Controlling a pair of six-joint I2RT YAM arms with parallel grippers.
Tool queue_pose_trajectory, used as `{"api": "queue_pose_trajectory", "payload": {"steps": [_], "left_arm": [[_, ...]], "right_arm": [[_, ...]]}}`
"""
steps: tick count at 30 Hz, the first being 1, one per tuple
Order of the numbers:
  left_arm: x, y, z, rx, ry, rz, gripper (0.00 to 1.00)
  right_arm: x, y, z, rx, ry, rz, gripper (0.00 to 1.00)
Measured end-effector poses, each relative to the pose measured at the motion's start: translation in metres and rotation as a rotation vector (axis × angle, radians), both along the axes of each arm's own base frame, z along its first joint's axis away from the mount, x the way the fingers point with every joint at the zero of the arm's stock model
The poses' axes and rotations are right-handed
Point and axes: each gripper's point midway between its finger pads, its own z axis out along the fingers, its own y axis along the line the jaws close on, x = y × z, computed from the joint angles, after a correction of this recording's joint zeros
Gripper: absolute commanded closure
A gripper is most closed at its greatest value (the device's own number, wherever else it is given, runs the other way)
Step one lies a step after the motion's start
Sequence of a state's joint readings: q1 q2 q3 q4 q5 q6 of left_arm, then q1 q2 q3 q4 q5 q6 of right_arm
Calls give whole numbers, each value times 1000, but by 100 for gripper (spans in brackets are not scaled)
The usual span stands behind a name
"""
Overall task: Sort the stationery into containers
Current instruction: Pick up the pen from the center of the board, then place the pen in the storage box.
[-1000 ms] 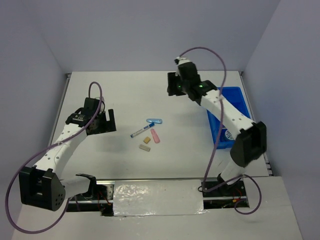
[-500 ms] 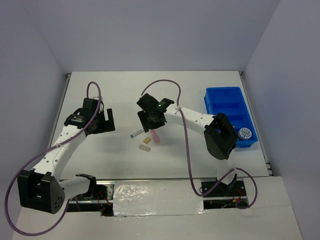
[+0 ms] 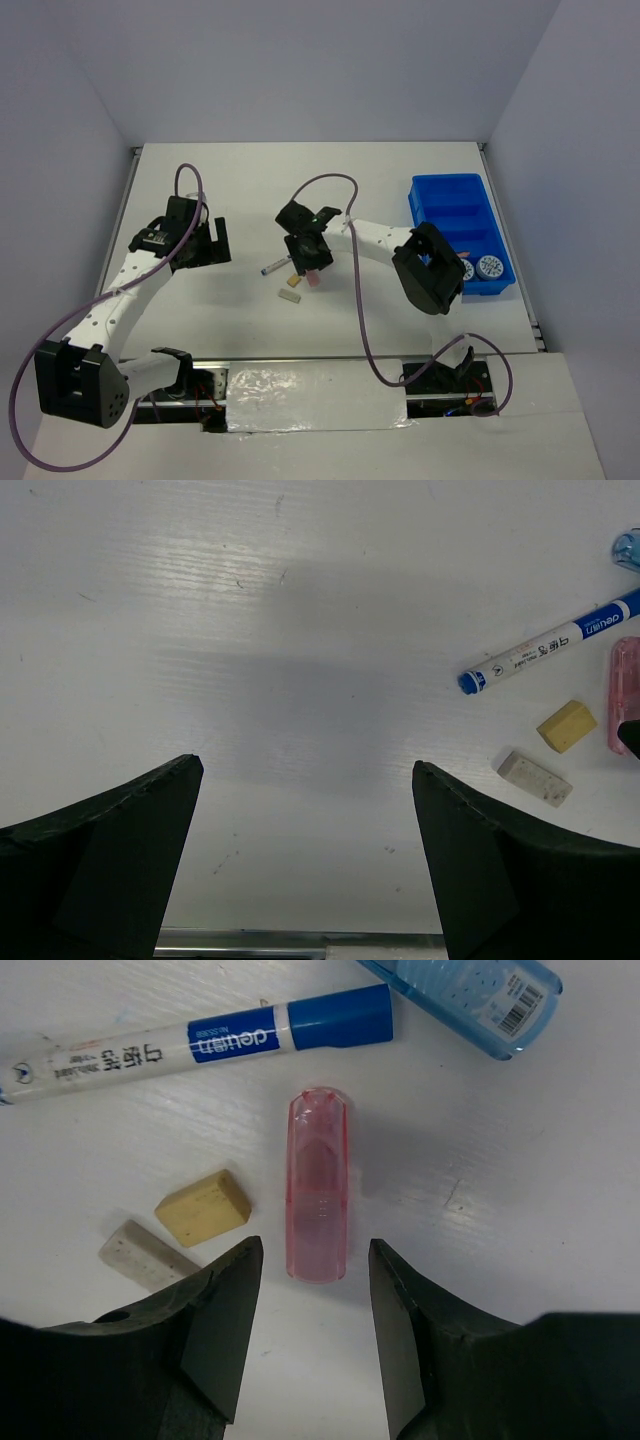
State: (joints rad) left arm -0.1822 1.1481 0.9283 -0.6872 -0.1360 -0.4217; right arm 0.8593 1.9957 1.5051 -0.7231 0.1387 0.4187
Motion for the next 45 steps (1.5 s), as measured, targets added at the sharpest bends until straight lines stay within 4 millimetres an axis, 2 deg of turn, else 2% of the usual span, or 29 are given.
{"api": "queue_pose_trajectory", "payload": {"steps": [6,10,14,15,19,22,24,26,28,29,31,33,36,38,40,45], "left_arm": [[0,-2,0,-1,1,-7,1],[-1,-3,0,-2,2,-12,1],[-1,-4,0,-2,2,-16,1],[-1,-4,0,-3,2,-16,1],[-1,-5,0,-4,2,-17,1],[-1,-6,0,-6,2,-20,1],[-1,-6,0,-7,2,-23,1],[-1,-7,0,-8,2,-24,1],[-2,-7,0,-8,2,-27,1],[-2,-8,0,-8,2,-29,1],[-2,-9,0,-8,-1,-33,1],[-3,-9,1,-10,-8,-35,1],[-4,-9,5,-14,-28,-36,1],[-4,-9,8,-16,-41,-36,1],[-4,-9,11,-18,-52,-36,1],[-4,-10,10,-21,-56,-37,1]], "right_arm": [[-3,-4,-14,-25,20,0,47],[0,-3,-27,-32,29,-4,58],[4,-4,-29,-24,29,-16,69],[5,-4,-29,-19,30,-22,78],[9,-17,-25,23,15,-69,80],[11,-55,-13,48,13,-172,80],[23,-92,15,115,-20,-292,79],[47,-131,55,212,-109,-445,79],[79,-201,108,318,-281,-682,78],[87,-232,126,352,-353,-782,78],[89,-283,143,402,-435,-970,78],[84,-325,136,409,-446,-1132,78],[76,-367,103,365,-373,-1322,76],[72,-380,81,332,-307,-1395,71],[68,-386,69,318,-271,-1431,67],[66,-395,65,323,-273,-1461,54]]}}
